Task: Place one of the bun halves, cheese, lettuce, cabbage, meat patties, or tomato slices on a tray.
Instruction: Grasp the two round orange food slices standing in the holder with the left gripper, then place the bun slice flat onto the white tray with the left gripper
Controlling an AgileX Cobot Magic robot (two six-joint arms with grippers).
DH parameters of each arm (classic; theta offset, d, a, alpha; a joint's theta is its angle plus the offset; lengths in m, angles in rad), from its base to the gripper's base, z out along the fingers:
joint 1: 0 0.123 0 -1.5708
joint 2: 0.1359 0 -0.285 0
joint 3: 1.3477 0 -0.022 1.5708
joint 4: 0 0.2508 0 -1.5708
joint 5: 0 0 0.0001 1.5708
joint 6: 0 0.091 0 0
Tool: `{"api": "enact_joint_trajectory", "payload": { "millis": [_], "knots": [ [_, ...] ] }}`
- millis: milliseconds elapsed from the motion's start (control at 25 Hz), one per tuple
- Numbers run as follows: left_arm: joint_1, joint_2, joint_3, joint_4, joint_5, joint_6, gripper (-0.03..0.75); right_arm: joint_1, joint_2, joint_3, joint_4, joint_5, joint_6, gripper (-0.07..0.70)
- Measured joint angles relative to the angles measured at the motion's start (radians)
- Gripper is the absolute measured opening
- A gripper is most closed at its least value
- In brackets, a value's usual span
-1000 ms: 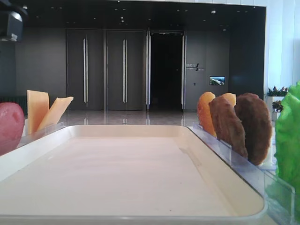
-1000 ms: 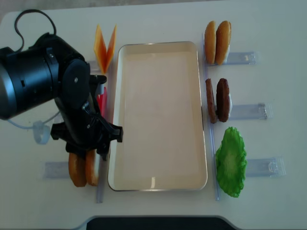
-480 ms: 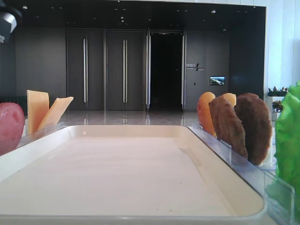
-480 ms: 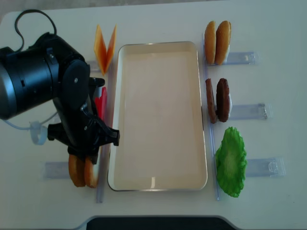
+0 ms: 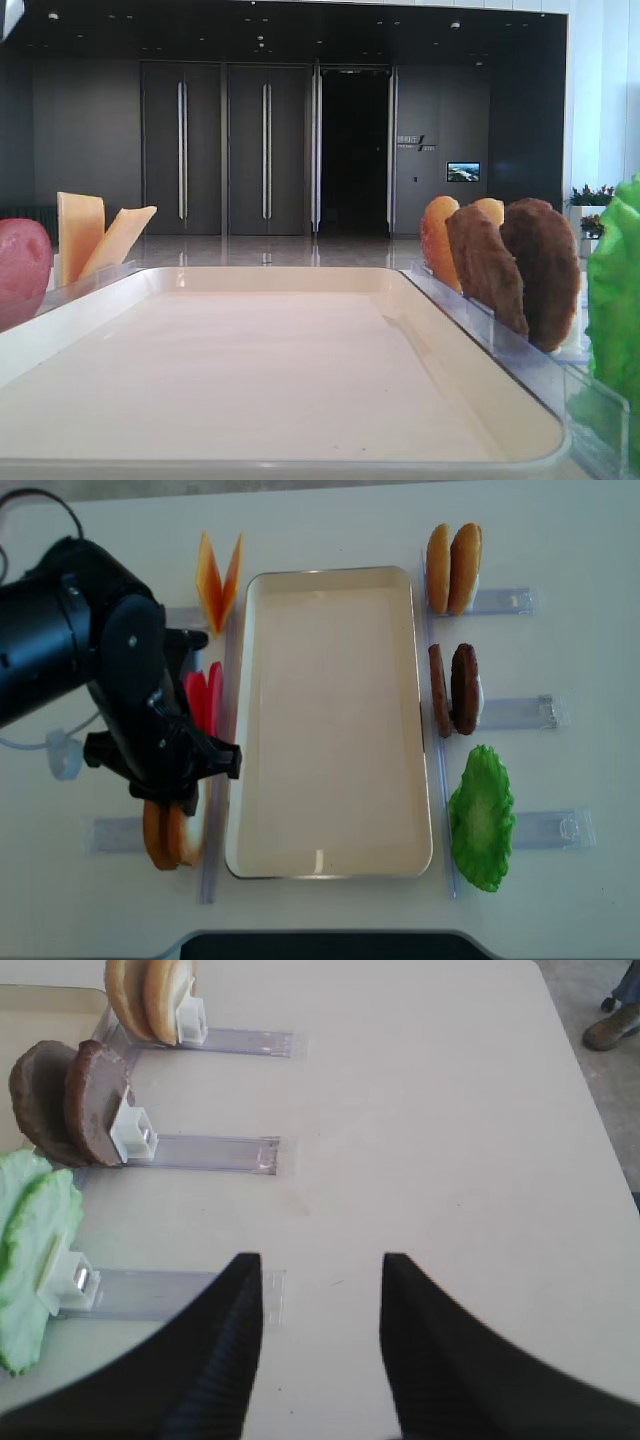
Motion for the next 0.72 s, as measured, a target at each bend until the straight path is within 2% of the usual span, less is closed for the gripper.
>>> {"api": "enact_joint_trajectory", "payload": {
  "millis": [280,560,720],
  "knots": [
    [-0.001,-0.165,-0.066,-0.003,0.072,0.000,0.125,0.000,0.000,0.000,0.000,0.000,0.000,0.303],
    [-0.001,-0.295,-0.082,0.037,0.085,-0.026,0.125,0.000,0.000,0.000,0.000,0.000,0.000,0.303],
    [-0.001,-0.302,-0.082,0.040,0.088,-0.033,0.124,0.000,0.000,0.000,0.000,0.000,0.000,0.303]
  ]
}}
